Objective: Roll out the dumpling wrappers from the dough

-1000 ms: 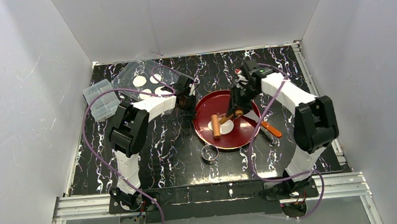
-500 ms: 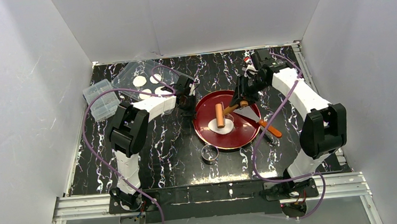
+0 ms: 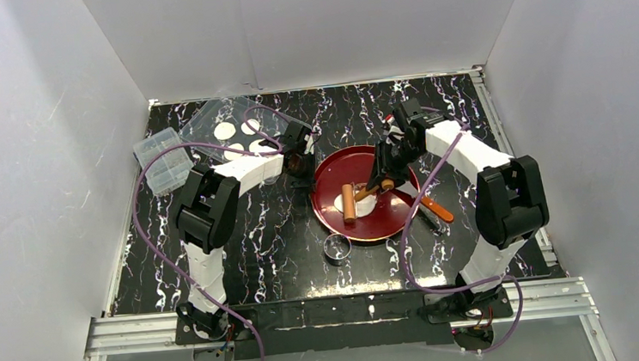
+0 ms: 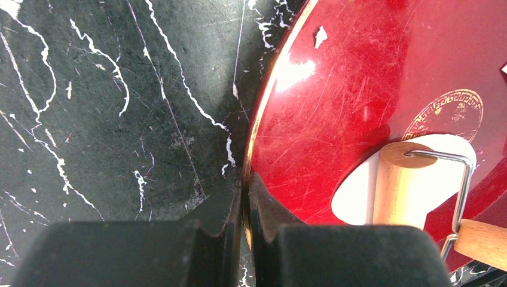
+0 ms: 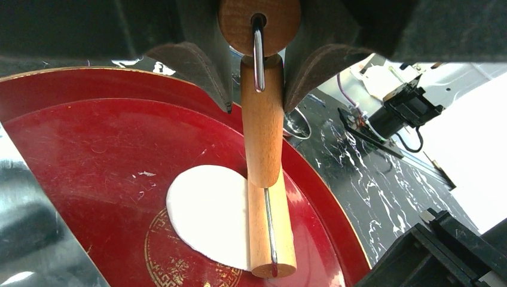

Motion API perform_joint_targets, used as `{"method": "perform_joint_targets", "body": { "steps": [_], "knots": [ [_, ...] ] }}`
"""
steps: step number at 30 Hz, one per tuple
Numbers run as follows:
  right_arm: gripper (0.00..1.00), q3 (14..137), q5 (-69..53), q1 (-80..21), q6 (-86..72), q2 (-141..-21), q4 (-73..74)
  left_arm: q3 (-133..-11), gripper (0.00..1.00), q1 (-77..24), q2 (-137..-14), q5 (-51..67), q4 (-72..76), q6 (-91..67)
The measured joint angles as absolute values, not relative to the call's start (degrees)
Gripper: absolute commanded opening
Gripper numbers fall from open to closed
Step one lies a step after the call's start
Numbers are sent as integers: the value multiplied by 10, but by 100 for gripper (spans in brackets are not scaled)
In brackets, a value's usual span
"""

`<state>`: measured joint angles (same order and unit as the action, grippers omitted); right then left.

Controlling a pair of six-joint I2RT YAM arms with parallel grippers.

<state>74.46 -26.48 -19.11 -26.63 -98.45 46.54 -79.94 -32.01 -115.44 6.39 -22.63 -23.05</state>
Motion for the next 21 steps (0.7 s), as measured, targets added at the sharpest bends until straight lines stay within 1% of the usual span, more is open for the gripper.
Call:
{"method": "perform_joint_targets", "body": {
  "steps": [5,8,11,17,21],
  "knots": [
    [1,773,-261,-205,-266,-1004,479,-799,0,-320,-1154,64,-226,-231],
    [1,808,-264,-230,-268,-1035,482,-799,0,-320,-1154,64,-226,-231],
    [1,819,-275,-252,-272,-1056,466,-799,0,-320,-1154,64,-226,-231],
    [1,825,-262,-251,-258,-1053,479,-797,0,-320,-1154,64,-224,-231],
    [1,801,-258,-235,-251,-1027,480,-796,0,-320,-1153,64,-222,-231]
  ]
}}
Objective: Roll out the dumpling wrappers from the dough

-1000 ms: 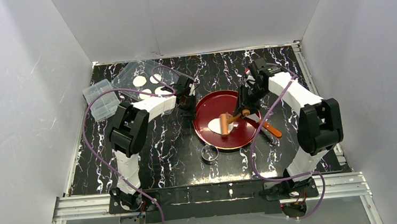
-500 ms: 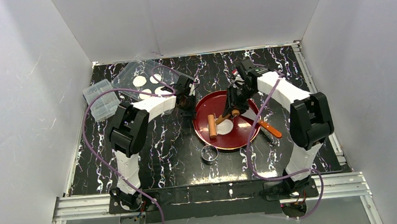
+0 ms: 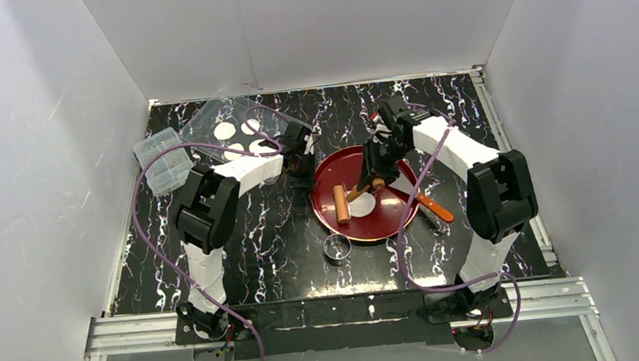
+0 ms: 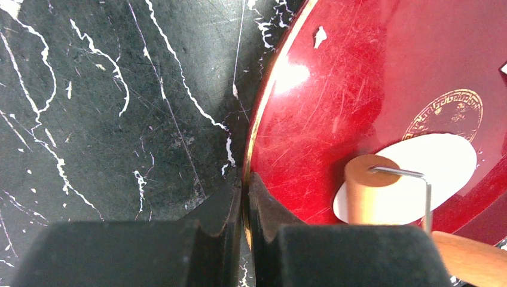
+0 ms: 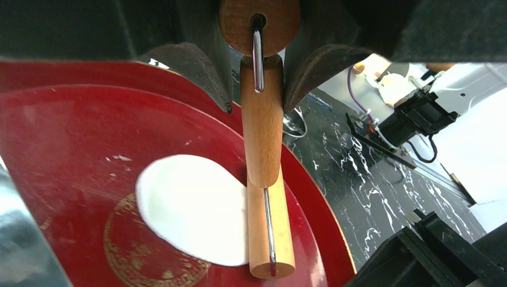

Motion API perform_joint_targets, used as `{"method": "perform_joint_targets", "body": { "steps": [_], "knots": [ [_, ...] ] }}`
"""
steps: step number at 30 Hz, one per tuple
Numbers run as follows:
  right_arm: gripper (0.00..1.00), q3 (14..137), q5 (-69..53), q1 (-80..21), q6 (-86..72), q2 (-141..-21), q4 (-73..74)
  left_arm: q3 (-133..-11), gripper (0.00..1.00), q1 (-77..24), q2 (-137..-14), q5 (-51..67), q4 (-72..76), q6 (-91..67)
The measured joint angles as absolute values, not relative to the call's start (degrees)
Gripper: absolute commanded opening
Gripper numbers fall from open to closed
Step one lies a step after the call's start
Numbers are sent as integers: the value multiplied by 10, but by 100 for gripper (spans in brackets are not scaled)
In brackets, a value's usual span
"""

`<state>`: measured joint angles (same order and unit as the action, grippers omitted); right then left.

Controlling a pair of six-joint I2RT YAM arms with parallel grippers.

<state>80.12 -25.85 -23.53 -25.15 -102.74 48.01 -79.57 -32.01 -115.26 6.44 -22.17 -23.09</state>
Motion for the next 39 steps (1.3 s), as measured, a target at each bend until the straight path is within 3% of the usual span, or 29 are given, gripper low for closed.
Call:
{"method": "perform_joint_targets", "body": {
  "steps": [25,39],
  "knots": [
    [1,783,-187,-198,-240,-968,537,-783,0,-321,-1146,64,-207,-229],
    [1,768,-240,-227,-286,-996,476,-784,0,-323,-1146,64,-210,-225]
  ]
}}
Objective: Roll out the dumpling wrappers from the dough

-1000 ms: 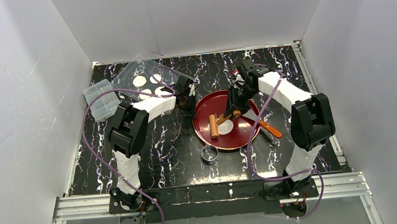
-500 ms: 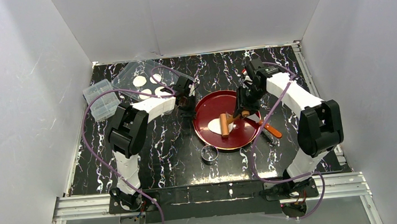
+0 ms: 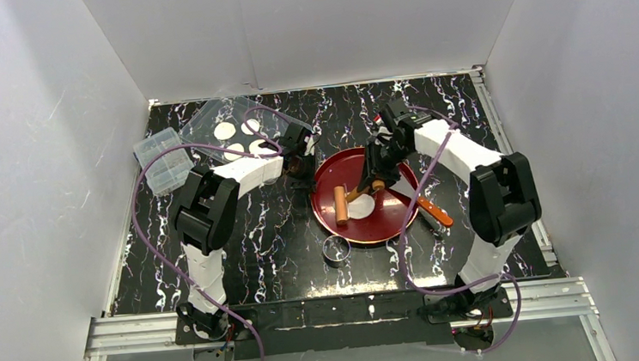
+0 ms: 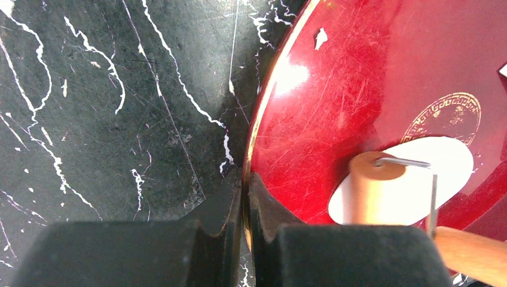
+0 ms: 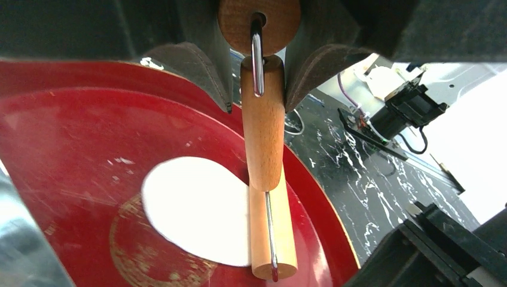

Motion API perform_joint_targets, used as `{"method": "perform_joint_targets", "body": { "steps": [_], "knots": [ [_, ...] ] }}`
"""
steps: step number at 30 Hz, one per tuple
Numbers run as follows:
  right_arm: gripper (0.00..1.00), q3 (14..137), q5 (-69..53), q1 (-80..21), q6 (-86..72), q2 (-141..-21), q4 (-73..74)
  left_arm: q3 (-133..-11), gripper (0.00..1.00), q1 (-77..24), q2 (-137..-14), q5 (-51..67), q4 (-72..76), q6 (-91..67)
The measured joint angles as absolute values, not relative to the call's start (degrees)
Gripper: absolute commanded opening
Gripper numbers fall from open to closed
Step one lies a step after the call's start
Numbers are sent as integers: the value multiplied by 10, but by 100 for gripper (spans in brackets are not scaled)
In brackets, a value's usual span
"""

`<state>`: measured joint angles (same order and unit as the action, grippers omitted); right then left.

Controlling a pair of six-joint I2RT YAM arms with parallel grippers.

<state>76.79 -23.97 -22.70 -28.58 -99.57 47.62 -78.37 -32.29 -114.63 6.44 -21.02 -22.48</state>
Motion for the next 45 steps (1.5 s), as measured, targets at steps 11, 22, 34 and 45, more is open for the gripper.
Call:
{"method": "perform_joint_targets", "body": {
  "steps": [11,22,34,45],
  "knots": [
    [1,773,-239,-199,-254,-995,493,-784,0,-324,-1146,62,-211,-225],
    [1,734,-231,-189,-263,-970,471,-784,0,-324,-1146,62,-211,-225],
    [1,801,-240,-252,-268,-1028,463,-785,0,-325,-1146,60,-212,-225],
    [1,927,-305,-221,-245,-1008,537,-785,0,-325,-1146,59,-213,-225]
  ]
}}
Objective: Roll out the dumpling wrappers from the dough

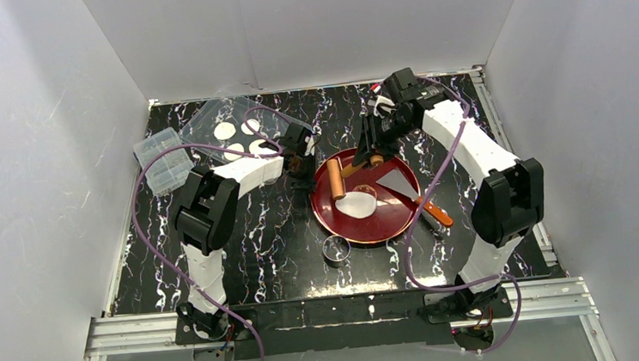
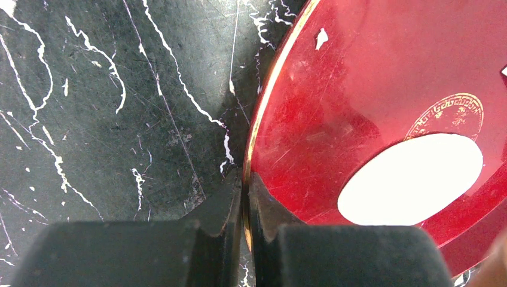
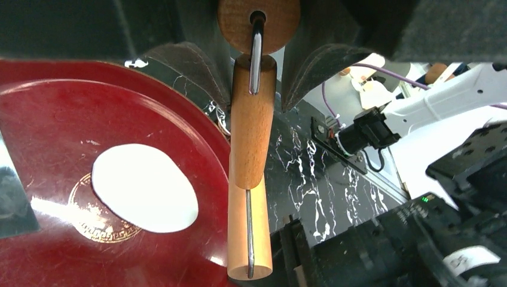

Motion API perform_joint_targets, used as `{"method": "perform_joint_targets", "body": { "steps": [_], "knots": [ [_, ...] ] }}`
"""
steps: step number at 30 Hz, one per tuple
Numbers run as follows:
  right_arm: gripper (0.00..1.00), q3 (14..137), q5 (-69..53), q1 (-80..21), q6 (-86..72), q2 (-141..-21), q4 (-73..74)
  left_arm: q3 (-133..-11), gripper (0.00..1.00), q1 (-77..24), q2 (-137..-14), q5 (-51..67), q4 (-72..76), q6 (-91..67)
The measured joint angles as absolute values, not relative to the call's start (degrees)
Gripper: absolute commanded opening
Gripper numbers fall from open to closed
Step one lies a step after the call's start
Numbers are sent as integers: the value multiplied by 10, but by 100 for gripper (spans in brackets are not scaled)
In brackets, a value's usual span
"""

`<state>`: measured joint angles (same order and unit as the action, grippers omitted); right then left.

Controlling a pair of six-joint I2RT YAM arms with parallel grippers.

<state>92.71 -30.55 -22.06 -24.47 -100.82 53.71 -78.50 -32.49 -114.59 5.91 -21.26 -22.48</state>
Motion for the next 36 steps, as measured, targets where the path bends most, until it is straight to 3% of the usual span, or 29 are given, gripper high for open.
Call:
{"method": "perform_joint_targets", "body": {
  "steps": [16,29,36],
  "knots": [
    [1,868,-179,-207,-218,-1028,592,-785,0,-325,-1146,59,-213,-225],
    [1,863,-227,-265,-246,-1063,527,-786,0,-327,-1146,55,-215,-225],
    [1,941,-217,-274,-234,-1101,575,-787,0,-328,-1146,53,-216,-225]
  ]
}}
